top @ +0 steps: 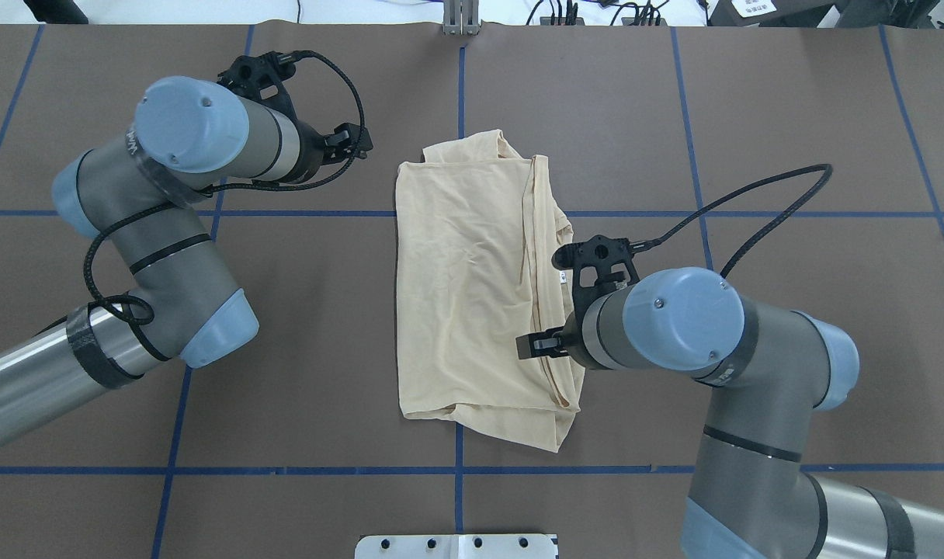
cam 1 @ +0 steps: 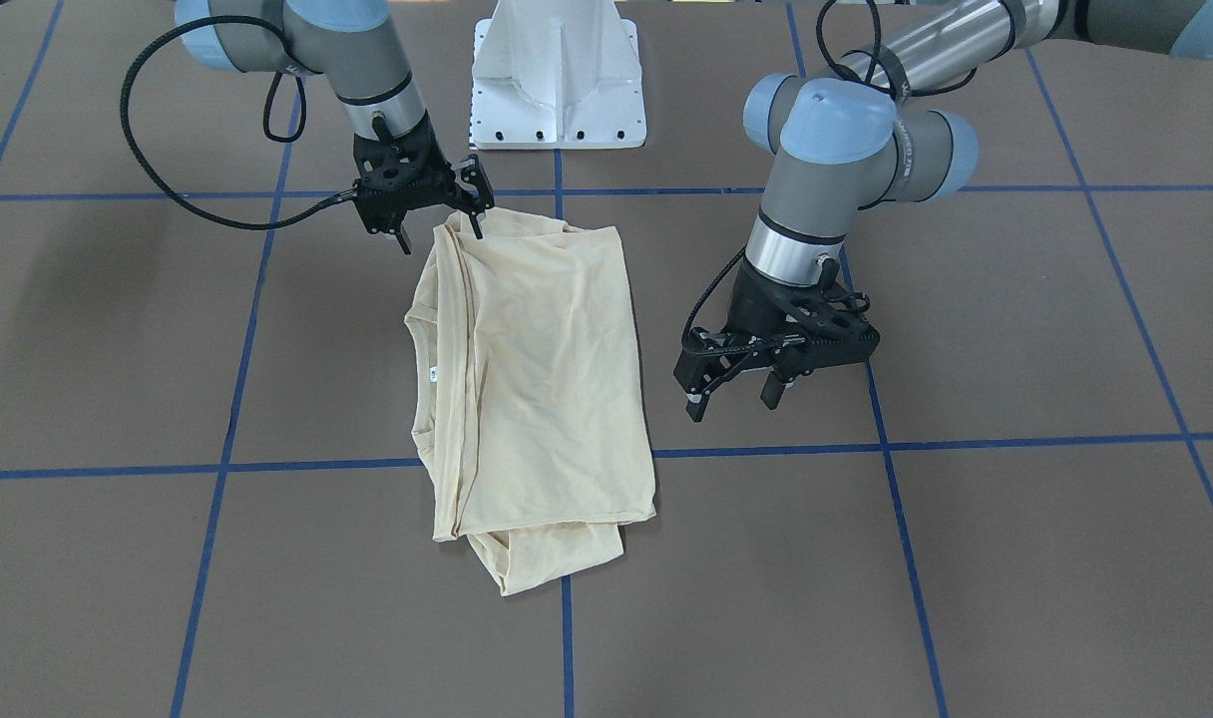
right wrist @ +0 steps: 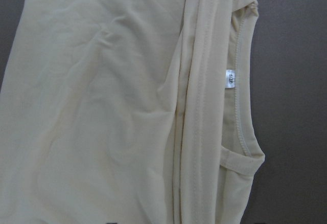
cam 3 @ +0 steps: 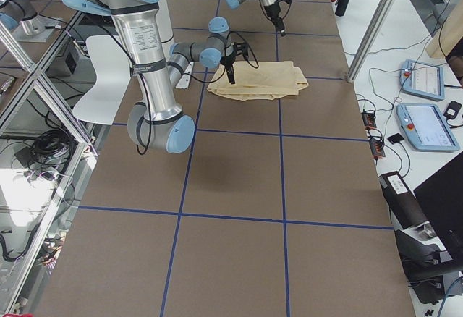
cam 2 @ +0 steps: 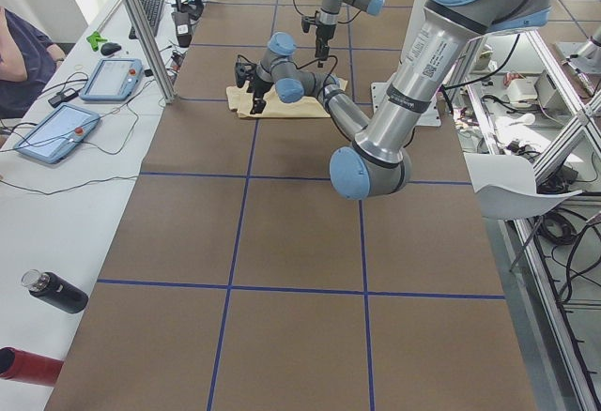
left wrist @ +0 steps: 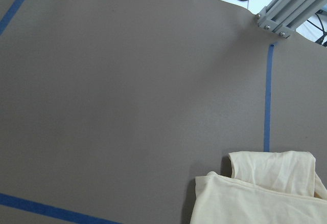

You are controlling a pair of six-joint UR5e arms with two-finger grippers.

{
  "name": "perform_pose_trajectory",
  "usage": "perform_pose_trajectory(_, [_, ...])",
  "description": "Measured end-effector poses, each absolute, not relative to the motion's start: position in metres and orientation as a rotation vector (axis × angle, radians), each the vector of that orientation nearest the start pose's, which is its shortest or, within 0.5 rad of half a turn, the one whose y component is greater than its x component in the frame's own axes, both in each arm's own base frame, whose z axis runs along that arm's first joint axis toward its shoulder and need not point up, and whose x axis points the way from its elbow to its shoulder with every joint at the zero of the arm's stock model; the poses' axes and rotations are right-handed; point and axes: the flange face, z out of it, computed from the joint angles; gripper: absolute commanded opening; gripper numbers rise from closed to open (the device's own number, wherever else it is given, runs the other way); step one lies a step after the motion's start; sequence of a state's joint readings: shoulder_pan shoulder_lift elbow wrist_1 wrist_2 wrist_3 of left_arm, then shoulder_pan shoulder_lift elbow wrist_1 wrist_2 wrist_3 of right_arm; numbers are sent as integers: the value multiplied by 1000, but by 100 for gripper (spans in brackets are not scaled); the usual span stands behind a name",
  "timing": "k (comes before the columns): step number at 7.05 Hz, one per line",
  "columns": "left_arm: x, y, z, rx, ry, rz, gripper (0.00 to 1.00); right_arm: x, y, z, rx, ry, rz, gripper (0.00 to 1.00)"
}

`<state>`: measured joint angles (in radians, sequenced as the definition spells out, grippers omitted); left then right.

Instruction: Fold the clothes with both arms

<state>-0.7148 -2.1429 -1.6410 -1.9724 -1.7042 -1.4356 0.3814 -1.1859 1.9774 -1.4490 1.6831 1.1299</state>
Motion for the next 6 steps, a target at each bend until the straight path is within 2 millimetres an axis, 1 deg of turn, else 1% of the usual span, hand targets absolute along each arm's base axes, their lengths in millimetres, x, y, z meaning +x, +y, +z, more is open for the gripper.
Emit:
perform_pose_trajectory(2, [430,-532,255,319,1004,-456,100,-505,-309,269,313,-837,-220,65])
perform_pose_trajectory(4, [432,-532,259,315,999,-455,100,-518,-298,278,326,-809,-276,51])
perform_pose_trajectory(6, [434,-531,261,311,998,-454,100,-525,-292,285,331,-793,-313,43])
